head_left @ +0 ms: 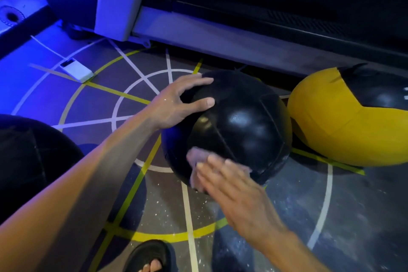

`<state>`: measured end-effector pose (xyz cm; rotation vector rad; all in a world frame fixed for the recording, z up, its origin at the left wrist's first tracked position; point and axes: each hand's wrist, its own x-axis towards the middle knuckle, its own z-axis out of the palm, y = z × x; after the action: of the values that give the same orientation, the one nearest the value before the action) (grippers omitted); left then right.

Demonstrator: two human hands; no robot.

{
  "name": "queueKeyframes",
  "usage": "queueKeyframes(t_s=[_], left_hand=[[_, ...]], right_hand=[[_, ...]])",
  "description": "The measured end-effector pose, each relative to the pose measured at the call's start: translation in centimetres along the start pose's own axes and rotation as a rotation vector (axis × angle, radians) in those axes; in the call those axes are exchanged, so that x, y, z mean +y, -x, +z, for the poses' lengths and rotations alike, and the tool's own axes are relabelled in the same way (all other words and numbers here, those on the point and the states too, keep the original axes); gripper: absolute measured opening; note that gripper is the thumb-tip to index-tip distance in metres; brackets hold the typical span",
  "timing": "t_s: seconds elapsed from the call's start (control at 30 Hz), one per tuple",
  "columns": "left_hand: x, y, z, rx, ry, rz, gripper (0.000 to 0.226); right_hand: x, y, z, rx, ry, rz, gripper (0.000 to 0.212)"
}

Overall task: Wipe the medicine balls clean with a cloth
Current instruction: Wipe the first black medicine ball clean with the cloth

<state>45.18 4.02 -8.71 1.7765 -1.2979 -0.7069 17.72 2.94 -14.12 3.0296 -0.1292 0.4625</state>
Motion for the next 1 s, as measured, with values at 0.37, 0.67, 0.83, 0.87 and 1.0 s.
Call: queueKeyframes(t_s=[0.37, 0.67, 0.83, 0.87, 1.0], left_hand=[[-1.6, 5.1, -0.4, 0.000, 0.115, 0.002, 0.056], [0.2, 3.0, 0.7, 0.041, 0.024, 0.003, 0.059], [1.7, 2.0, 1.8, 0.055, -0.042, 0.003, 0.061], [1.9, 1.6, 2.0, 0.060, -0.072, 0.001, 0.064], [2.5, 0.2, 2.4, 0.069, -0.087, -0.021, 0.071]], right_hand=[[4.7, -0.8, -4.6, 0.408, -0.308, 0.585, 0.030], [8.8, -6.9, -11.3, 0.275, -0.986, 0.866, 0.046], [10.1, -9.0, -15.4, 0.590, -0.942, 0.751, 0.040], [9.5, -8.7, -15.6, 0.605, -0.937, 0.710, 0.039], [5.5, -5.5, -11.5, 0.196, -0.769, 0.479, 0.037]])
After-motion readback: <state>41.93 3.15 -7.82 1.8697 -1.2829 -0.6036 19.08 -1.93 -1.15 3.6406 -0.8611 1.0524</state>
